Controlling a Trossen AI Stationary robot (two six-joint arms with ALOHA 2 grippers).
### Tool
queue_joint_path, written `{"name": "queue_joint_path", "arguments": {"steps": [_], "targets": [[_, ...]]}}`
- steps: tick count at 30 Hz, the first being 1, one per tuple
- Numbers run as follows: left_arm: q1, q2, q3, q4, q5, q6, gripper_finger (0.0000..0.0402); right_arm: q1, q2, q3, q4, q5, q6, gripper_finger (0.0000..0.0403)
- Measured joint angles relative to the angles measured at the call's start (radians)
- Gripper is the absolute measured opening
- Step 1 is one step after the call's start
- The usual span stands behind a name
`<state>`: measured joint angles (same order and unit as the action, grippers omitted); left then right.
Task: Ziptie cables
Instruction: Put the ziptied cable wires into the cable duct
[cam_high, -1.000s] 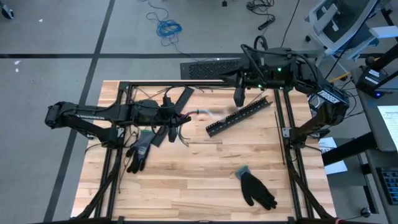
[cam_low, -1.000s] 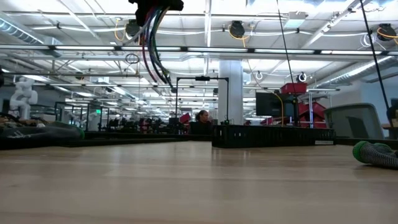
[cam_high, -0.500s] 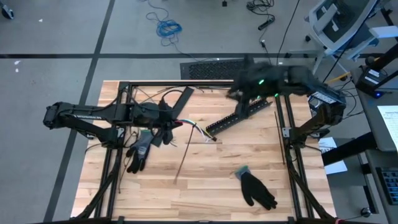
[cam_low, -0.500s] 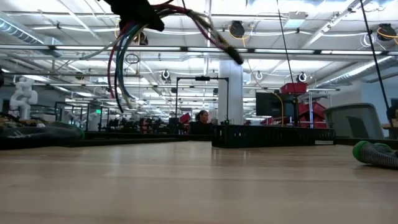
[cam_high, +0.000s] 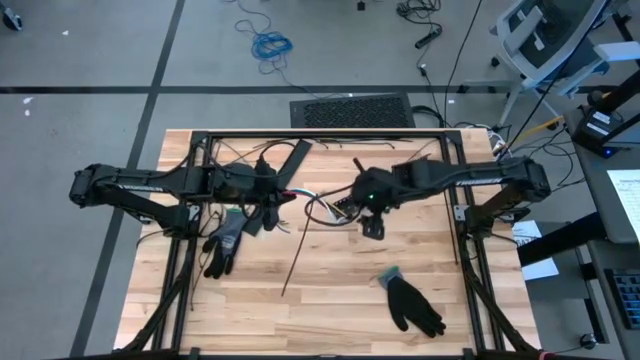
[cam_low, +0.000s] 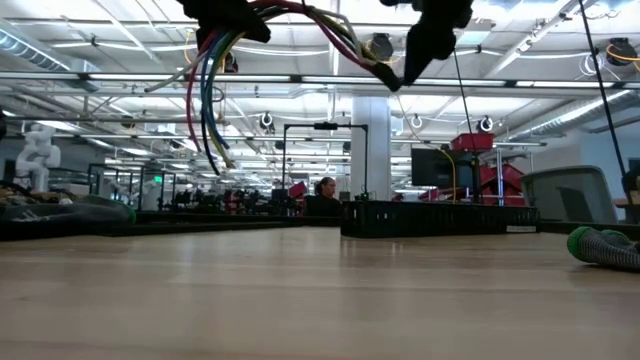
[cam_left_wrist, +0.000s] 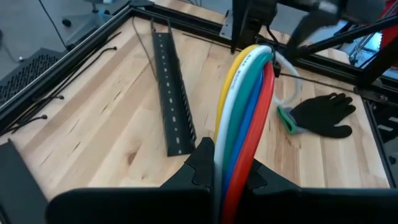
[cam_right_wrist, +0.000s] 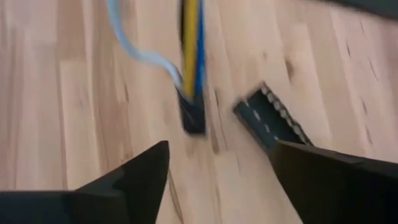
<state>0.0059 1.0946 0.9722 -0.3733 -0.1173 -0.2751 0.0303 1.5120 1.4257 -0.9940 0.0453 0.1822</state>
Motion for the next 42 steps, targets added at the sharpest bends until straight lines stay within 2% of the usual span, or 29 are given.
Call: {"name": "queue_joint_path", "arguments": {"steps": [5,11,15,19,21,26,31,35,42], "targets": [[0.0,0.0,0.0,-0.001,-0.001,0.002,0.002,0.012,0.0,-0.05,0.158,0.002,0.057,0.0294],[0.0,0.0,0.0,-0.001,-0.005,0.0,0.002,0.019,0.002,-0.084,0.251,0.008,0.072,0.0301],[0.0,0.0,0.0,-0.001,-0.015,-0.005,0.002,0.018,0.003,-0.12,0.257,0.009,0.071,0.0297],[0.0,0.0,0.0,-0.002,-0.019,-0.005,0.002,0.005,0.003,-0.137,0.107,0.135,-0.03,0.0293],[0.0,0.0,0.0,-0.002,-0.019,-0.005,0.002,-0.021,-0.001,-0.156,0.016,0.192,-0.103,0.0293],[0.0,0.0,0.0,-0.003,-0.019,-0.003,0.002,-0.131,-0.079,-0.326,-0.049,0.19,-0.225,0.0293],[0.0,0.0,0.0,-0.003,-0.019,0.0,0.002,-0.232,-0.166,-0.498,0.053,0.192,-0.318,0.0293],[0.0,0.0,0.0,-0.003,-0.019,0.0,0.002,-0.294,-0.176,-0.585,0.135,0.192,-0.383,0.0293],[0.0,-0.001,0.0,-0.002,-0.033,-0.007,0.002,-0.401,-0.139,-0.648,0.292,0.219,-0.499,0.0293]]}}
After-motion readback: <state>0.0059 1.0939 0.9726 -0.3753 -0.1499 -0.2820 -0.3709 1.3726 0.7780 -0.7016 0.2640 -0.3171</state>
